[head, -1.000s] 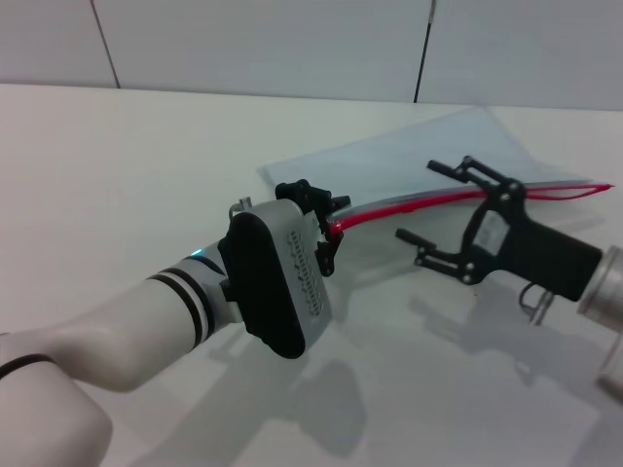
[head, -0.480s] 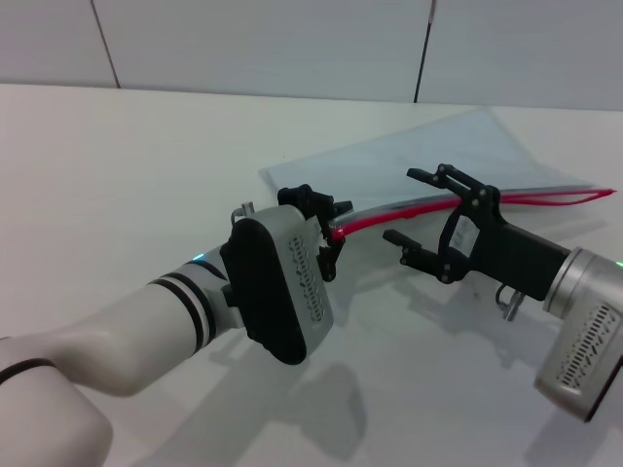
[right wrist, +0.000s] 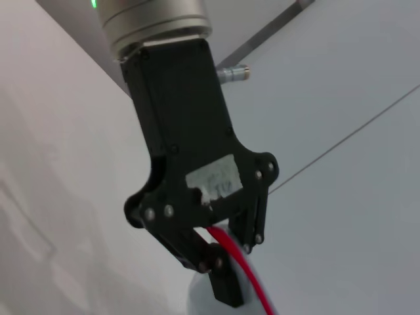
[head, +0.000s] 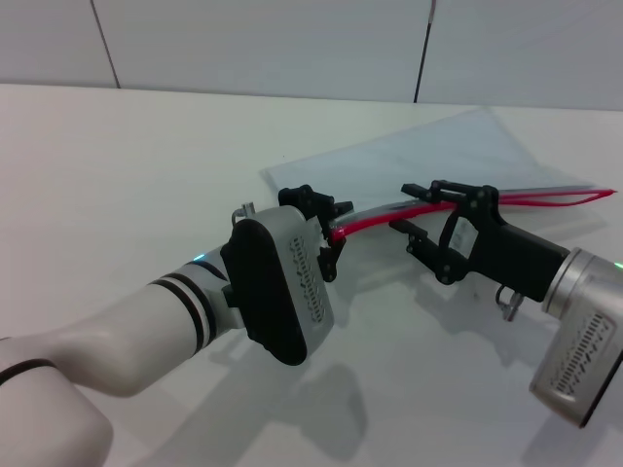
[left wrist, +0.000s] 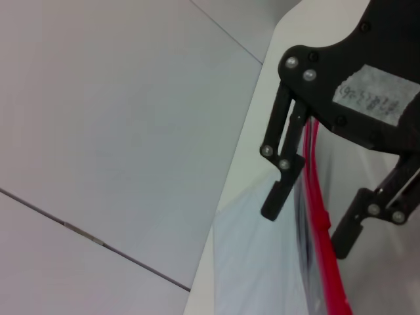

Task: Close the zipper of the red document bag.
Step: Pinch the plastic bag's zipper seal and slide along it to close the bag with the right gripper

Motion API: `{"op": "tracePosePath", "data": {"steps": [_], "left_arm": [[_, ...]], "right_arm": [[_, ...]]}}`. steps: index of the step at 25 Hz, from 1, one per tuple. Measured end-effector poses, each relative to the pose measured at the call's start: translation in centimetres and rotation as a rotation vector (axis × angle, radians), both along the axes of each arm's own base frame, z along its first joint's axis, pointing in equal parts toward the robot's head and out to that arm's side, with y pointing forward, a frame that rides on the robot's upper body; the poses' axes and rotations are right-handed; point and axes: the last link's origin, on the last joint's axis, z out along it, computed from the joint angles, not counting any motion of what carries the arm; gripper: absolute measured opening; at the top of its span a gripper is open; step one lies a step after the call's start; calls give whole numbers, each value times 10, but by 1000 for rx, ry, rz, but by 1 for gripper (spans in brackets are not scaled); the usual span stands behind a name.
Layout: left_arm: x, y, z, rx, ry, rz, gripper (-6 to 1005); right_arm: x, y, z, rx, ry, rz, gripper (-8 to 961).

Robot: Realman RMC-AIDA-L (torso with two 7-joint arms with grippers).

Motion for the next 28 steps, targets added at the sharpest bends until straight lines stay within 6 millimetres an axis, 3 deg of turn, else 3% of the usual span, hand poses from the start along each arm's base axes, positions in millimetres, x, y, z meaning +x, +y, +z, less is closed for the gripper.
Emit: {"op": "tracePosePath", "data": {"steps": [5, 28], "left_arm": [[0, 0, 0, 1, -1, -1, 92], [-2, 1, -1, 1, 3, 0, 122]], "right_arm": [[-1, -1, -2, -2, -2, 7, 395], [-3, -2, -5, -12, -6, 12, 94]]}}
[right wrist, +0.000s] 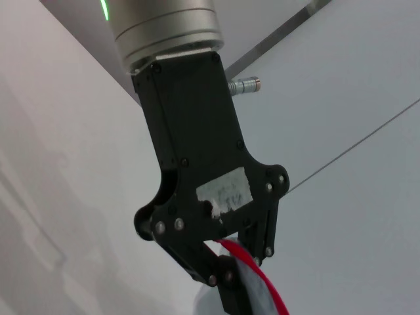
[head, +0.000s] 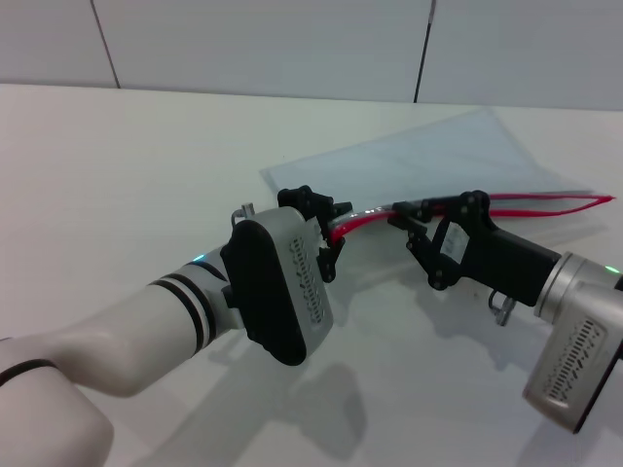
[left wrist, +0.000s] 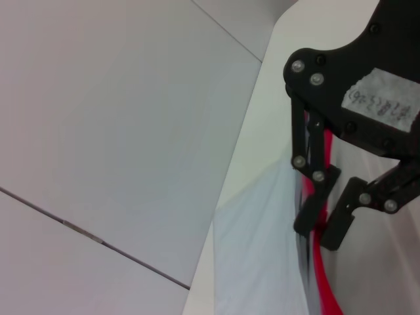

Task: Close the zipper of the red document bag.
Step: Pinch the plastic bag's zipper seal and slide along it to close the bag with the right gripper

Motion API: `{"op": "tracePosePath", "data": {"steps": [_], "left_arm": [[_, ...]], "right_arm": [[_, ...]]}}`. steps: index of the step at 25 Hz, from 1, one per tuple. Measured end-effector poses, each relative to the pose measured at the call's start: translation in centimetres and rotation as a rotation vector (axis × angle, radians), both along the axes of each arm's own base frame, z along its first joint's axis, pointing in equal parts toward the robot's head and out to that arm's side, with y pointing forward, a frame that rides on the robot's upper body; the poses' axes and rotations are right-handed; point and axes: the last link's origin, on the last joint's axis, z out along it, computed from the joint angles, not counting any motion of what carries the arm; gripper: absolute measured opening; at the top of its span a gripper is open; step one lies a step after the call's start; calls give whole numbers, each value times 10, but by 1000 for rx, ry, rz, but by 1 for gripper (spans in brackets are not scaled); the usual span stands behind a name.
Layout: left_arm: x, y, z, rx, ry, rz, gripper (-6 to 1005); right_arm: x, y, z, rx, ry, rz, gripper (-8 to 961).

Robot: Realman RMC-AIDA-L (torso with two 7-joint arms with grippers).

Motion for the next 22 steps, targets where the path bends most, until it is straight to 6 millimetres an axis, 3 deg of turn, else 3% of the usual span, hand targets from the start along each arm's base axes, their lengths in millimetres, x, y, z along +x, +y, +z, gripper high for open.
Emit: {"op": "tracePosePath", "data": {"steps": [10, 22], "left_arm": [[-1, 0, 0, -1, 2, 2, 135], [-3, 0, -1, -2, 7, 6, 150]], "right_arm": [[4, 0, -1, 0, -18, -13, 51], [37, 18, 25, 184, -53, -188, 80]]}}
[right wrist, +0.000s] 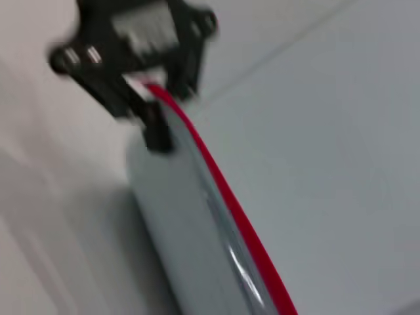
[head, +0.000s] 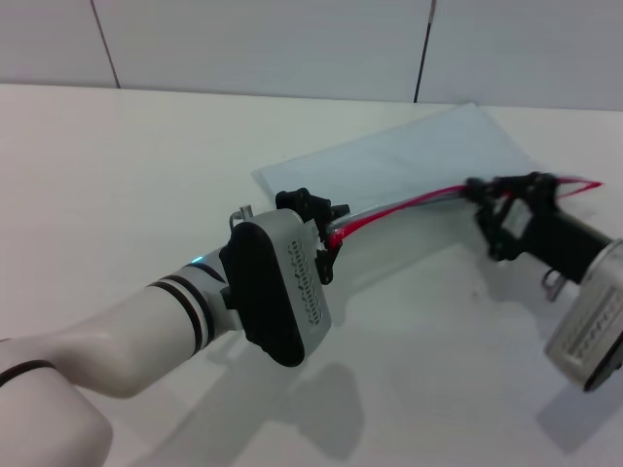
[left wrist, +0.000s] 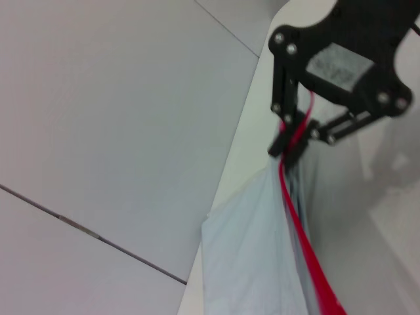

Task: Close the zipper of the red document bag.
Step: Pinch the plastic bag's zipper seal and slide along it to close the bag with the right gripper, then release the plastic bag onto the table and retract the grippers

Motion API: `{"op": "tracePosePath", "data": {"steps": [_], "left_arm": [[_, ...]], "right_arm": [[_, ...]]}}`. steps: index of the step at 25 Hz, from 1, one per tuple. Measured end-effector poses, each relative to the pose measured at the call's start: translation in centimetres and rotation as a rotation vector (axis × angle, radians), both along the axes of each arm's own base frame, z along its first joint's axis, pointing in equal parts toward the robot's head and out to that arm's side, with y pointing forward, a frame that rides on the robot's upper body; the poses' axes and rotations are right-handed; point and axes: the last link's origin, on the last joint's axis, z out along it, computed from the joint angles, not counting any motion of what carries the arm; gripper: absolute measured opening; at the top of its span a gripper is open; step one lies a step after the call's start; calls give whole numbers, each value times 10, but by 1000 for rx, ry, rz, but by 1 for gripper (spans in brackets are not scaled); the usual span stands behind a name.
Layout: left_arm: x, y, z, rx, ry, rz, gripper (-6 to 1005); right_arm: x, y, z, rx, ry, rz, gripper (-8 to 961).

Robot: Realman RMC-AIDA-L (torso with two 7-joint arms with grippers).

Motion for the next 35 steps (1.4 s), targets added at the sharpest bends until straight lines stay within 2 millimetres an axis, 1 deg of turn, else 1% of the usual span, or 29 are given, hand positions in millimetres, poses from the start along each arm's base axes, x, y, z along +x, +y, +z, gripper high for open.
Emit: {"op": "tracePosePath", "data": {"steps": [6, 11, 16, 25, 28, 31, 33, 35], "left_arm": [[0, -1, -2, -6, 3, -3, 158], [1, -1, -2, -8, 4, -5, 164], [1, -1, -2, -8, 4, -7, 170], [-5, 0, 0, 25, -17, -26, 182], [-4, 2, 3, 56, -62, -35, 186], [-6, 5, 12, 110, -132, -36, 189], [-9, 7, 19, 158, -185, -39, 192], [-12, 9, 25, 198, -230, -36, 233]], "right_arm": [[23, 11, 26, 151, 28, -143, 100], [37, 18, 40, 265, 48, -254, 117], [36, 22, 45, 324, 119, -301, 133], [29, 19, 40, 334, 193, -304, 163], [26, 17, 40, 342, 223, -299, 260], [23, 14, 45, 380, 285, -290, 356], [21, 12, 47, 399, 321, -280, 454], [18, 9, 48, 412, 355, -266, 552]]}}
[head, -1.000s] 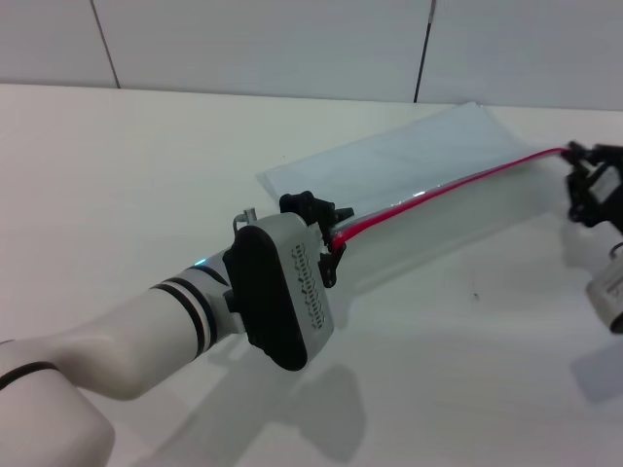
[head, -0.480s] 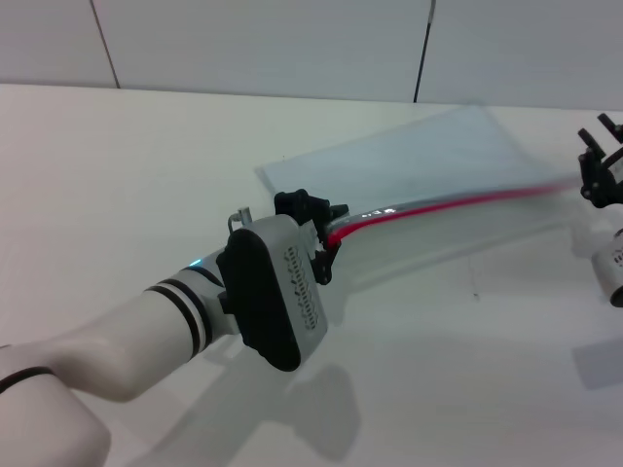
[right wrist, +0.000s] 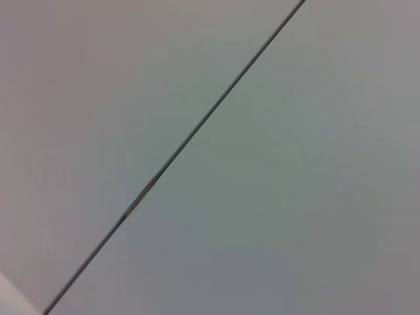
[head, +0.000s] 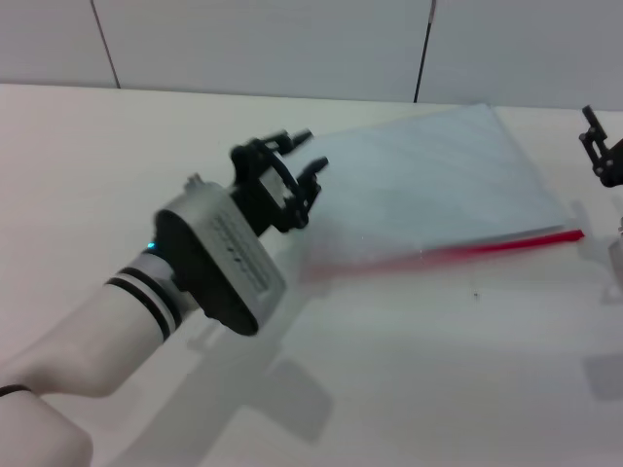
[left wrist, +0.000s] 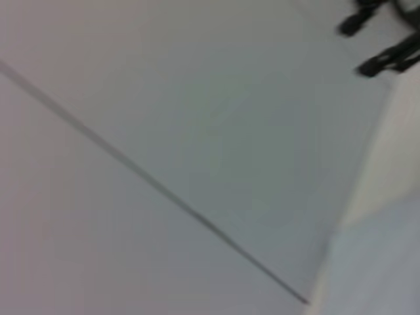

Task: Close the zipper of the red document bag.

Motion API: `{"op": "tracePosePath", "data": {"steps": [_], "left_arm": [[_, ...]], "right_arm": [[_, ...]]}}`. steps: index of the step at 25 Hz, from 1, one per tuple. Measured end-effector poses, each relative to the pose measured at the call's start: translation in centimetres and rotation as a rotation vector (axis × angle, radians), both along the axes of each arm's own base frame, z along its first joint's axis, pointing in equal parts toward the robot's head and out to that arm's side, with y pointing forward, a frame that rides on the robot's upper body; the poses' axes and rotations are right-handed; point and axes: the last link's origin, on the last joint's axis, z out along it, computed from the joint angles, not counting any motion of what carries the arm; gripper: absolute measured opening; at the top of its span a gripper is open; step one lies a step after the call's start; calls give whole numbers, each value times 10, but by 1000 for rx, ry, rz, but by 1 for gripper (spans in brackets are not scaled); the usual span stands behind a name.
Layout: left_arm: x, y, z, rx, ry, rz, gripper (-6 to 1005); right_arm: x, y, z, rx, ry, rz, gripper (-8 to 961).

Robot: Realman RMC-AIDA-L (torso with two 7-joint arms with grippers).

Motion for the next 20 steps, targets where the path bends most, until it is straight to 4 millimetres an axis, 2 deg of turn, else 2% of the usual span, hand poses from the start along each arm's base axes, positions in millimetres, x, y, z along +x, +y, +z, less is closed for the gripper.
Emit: {"op": "tracePosePath", "data": {"steps": [1, 5, 9, 15, 20], "left_arm": [[-1, 1, 2, 16, -25, 4, 254], [-5, 5, 15, 78, -158, 13, 336], [-12, 6, 31, 138, -288, 15, 419], [-29, 17, 55, 240, -482, 102, 662], [-42, 22, 68, 287, -631, 164, 678]], "right_arm": [[-1, -2, 1, 10, 13, 10, 601], [-6, -10, 5, 46, 75, 54, 601], [-11, -18, 10, 53, 223, 104, 602], [-10, -26, 22, 32, 445, 150, 601], [-6, -31, 28, 45, 509, 163, 599]]}}
